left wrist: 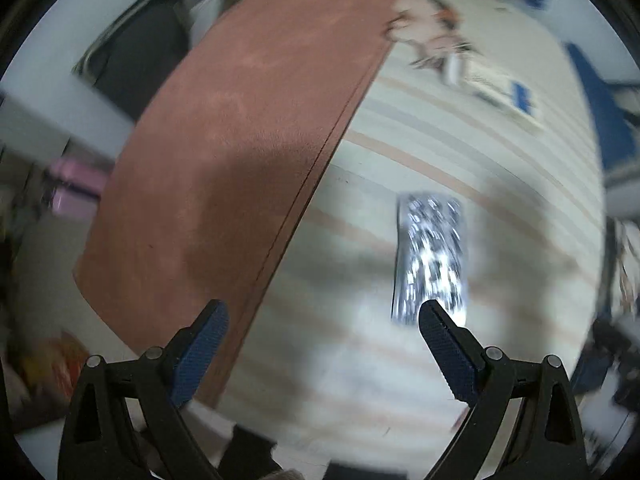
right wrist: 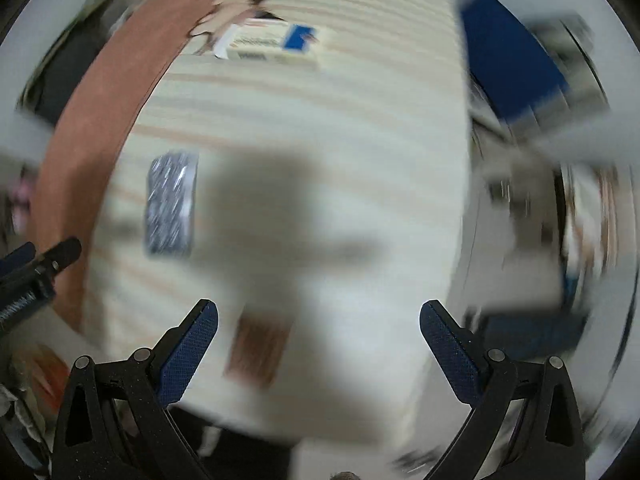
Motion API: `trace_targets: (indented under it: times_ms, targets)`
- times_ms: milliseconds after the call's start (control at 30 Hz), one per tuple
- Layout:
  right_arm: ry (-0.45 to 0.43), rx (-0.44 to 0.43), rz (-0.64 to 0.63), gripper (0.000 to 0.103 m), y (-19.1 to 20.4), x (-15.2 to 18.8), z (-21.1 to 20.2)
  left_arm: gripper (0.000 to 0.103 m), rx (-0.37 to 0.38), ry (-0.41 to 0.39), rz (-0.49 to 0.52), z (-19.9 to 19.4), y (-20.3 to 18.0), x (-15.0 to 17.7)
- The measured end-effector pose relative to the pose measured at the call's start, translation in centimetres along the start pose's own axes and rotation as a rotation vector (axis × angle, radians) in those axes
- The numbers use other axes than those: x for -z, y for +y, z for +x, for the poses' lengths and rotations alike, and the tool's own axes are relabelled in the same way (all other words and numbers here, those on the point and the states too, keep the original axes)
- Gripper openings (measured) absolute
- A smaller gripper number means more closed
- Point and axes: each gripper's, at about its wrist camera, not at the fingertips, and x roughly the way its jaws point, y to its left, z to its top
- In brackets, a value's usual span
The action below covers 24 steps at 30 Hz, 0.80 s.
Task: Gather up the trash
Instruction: 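Grasp the silver blister pack with the left tool while the right tool grasps the white-blue medicine box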
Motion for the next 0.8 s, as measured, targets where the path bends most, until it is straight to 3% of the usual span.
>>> trace_targets:
  times_ms: [133,267,500,600,667,800]
  targets:
    - [0.037,0.042,-0.269,0.102,0.0,-9.7,3.4,0.097,-0.065,0.045,-0.127,3.1,-0.8,-3.0]
    - [0.05,0.092,-0.489,0.102,1.4,-17.9,6.8,0.097,-0.115,0.064,-0.191,4.8,-1.0,-5.2]
    - [0.114,0.101,-0.733,0.102,4.8,-25.0,12.0,0.097,-0.124,0.078,-0.238,5.9,-0.6,-8.0]
    - [0.148,0.033,-0.727,0.1,4.2,-26.3,12.6,0.097,-0.102,0.086,-0.233,5.9,-0.1,-7.8]
    - [0.174,-0.052,-0.605,0.088,2.3,-26.6,12.5,0.097,-0.083,0.088,-0.22,5.7,-0.1,-7.7]
    - [0.205,-0.063,-0.328,0.088,-2.9,-23.6,12.9,0.097,-0.028,0.103,-0.157,5.1,-0.1,-6.5]
